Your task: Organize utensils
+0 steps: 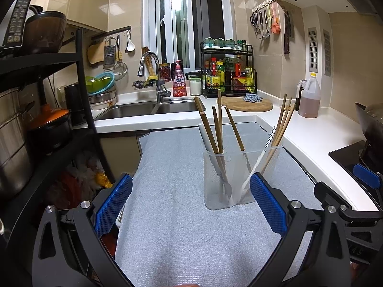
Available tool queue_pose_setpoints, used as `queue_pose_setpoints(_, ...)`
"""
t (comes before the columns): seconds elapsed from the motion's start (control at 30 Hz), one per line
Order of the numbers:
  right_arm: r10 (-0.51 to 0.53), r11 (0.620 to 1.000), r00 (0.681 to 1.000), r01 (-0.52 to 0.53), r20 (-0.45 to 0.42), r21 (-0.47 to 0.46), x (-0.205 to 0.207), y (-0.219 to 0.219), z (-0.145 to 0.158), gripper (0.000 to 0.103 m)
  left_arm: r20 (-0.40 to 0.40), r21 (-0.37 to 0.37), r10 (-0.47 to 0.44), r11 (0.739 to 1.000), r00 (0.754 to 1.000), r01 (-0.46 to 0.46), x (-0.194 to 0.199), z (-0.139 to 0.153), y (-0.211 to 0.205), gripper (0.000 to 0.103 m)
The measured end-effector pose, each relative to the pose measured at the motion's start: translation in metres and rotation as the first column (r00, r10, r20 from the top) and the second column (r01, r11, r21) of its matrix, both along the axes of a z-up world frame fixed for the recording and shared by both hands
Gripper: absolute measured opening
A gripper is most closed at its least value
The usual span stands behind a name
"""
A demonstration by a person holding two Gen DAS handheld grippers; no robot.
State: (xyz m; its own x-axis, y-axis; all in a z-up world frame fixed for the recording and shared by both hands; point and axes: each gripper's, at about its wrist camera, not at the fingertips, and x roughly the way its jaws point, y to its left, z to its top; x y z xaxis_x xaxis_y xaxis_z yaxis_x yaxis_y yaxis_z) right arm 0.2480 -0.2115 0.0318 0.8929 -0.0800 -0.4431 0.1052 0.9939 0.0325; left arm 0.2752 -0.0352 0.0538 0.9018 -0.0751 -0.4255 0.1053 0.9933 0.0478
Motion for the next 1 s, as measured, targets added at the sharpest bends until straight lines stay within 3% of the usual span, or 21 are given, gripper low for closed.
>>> queue_pose_setpoints(1.0,0.002,1.0,1.0,-0.002,-0.011,0.005,0.0002,-0.0002,-0.0026,0.098,0.001,-0.006,0.009,1.0,1.0,-0.009,-0.0011,-0.0042,-0.0011,0.095)
